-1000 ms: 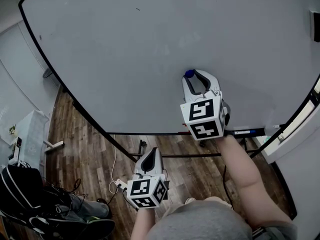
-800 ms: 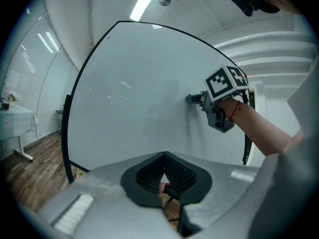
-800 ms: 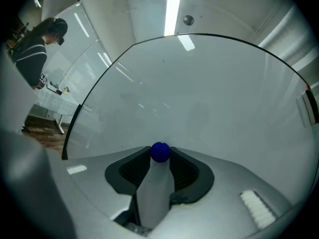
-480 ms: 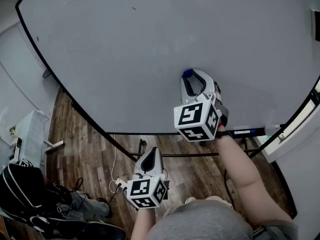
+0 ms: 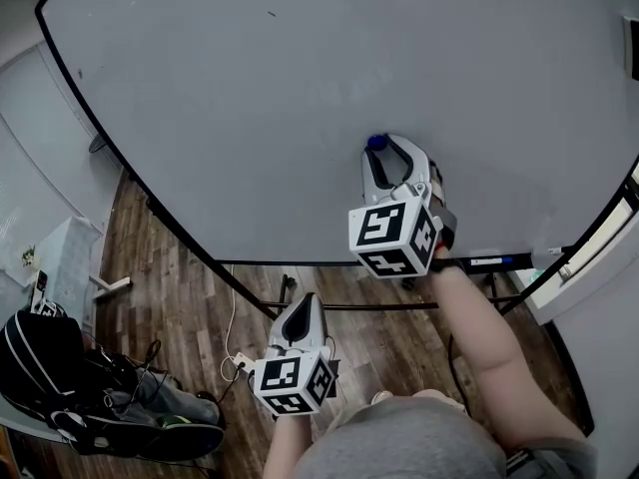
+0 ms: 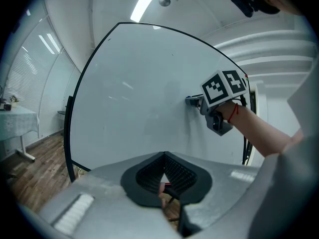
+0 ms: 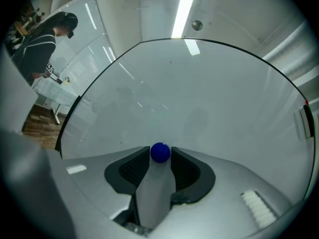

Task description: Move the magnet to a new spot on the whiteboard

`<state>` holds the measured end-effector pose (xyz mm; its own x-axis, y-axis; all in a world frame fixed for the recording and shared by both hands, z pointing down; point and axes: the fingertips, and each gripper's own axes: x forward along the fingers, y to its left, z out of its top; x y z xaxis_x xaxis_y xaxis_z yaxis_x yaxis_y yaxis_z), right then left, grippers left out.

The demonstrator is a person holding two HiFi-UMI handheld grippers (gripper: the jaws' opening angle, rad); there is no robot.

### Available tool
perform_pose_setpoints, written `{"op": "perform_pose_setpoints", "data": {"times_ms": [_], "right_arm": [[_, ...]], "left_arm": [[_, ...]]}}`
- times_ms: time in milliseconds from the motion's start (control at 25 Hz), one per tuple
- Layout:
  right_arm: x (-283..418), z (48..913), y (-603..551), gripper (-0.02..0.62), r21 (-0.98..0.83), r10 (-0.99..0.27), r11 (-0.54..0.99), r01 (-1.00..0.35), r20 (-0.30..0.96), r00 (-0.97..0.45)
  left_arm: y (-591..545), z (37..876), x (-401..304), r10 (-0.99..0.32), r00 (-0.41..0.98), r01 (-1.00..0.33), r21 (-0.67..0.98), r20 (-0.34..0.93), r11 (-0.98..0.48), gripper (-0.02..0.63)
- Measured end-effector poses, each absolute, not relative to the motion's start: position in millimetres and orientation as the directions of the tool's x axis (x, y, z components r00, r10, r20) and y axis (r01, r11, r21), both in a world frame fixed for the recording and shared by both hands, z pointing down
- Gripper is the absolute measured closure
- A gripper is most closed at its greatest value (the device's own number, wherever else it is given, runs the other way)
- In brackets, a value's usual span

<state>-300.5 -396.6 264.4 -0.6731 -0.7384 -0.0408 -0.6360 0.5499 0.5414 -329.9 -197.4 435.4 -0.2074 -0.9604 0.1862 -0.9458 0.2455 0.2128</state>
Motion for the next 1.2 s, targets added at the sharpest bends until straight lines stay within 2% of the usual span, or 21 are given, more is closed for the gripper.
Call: {"op": "perform_pose_setpoints", "data": {"times_ms": [280,520,640,800,960,1200], "right_arm": [[-272,275,-393,0.457,0.527,-0.736,0.555,-0.644,-0.051,-0.675],[-231,307,-382,0.459,0.461,-0.700,0.626,-0.629,-0.023,-0.714],[-194,335,-373,0.485,0.426,-0.686,0.659,-0.620,0.000,-0.728],[-208,323,-342,0.545,0.374,-0.662,0.703,-0.605,0.034,-0.749],[-161,341,-318,0.589,0.309,-0.618,0.755,-0.578,0.045,-0.785],[-139,336,-263,0.594,0.220,-0.572,0.808,-0.546,0.075,-0.817]], "left_arm": [[-195,437,-309,-0.963,-0.209,-0.950,0.200,0.168,0.241,0.601],[-191,445,-279,-0.962,-0.216,-0.951,0.188,0.166,0.246,0.601],[-189,458,-246,-0.963,-0.209,-0.954,0.182,0.171,0.240,0.601],[-175,430,-264,-0.966,-0.194,-0.956,0.188,0.169,0.224,0.601],[-172,436,-221,-0.969,-0.189,-0.958,0.185,0.161,0.218,0.601],[-148,416,-204,-0.971,-0.172,-0.957,0.206,0.164,0.204,0.601]]}}
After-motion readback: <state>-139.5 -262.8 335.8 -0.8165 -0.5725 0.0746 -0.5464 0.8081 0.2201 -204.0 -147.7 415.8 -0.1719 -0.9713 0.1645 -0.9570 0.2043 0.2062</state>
